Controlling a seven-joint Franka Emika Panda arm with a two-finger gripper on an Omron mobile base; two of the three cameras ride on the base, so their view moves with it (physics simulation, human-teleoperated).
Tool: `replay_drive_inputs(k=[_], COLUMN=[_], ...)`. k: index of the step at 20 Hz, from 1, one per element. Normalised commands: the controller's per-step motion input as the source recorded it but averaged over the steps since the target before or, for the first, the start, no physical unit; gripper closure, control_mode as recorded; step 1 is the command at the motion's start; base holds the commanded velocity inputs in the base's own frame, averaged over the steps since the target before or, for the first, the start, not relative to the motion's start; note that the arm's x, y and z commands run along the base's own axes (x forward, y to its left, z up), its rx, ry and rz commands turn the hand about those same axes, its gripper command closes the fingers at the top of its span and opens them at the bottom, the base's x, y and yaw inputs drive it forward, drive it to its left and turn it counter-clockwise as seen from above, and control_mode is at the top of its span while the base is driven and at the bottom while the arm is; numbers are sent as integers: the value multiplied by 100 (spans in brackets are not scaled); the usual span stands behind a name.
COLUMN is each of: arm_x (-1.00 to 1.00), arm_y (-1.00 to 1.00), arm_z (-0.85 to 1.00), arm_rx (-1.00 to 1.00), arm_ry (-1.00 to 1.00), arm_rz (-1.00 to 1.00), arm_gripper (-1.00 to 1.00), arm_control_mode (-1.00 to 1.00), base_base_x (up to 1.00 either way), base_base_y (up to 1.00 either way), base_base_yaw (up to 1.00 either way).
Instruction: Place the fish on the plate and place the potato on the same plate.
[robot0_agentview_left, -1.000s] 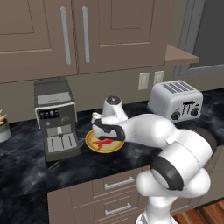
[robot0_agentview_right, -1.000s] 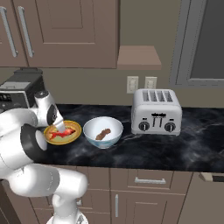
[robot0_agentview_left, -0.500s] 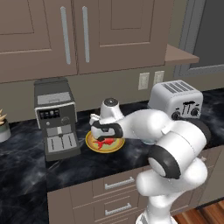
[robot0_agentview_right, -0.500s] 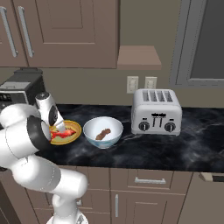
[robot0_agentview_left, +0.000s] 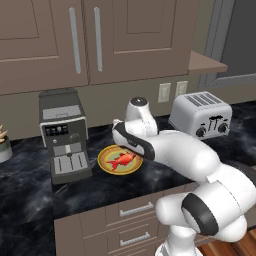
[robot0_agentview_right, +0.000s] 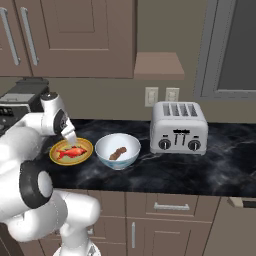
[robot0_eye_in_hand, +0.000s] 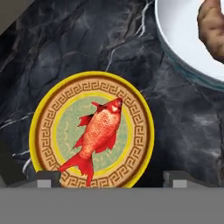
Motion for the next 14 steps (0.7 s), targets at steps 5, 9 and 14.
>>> replay_drive_inputs(k=[5,9,14], arm_x=[-31,-13,0], arm_y=[-79,-97,-83], arm_z=[37,36,31], arm_rx=[0,0,0], arm_ry=[6,3,0], arm_rz=[0,4,16], arm_gripper=[-100,-100,-100], arm_control_mode=[-100,-100,-100], base_base_x=[0,0,0], base_base_y=[0,0,0], base_base_yaw=[0,0,0])
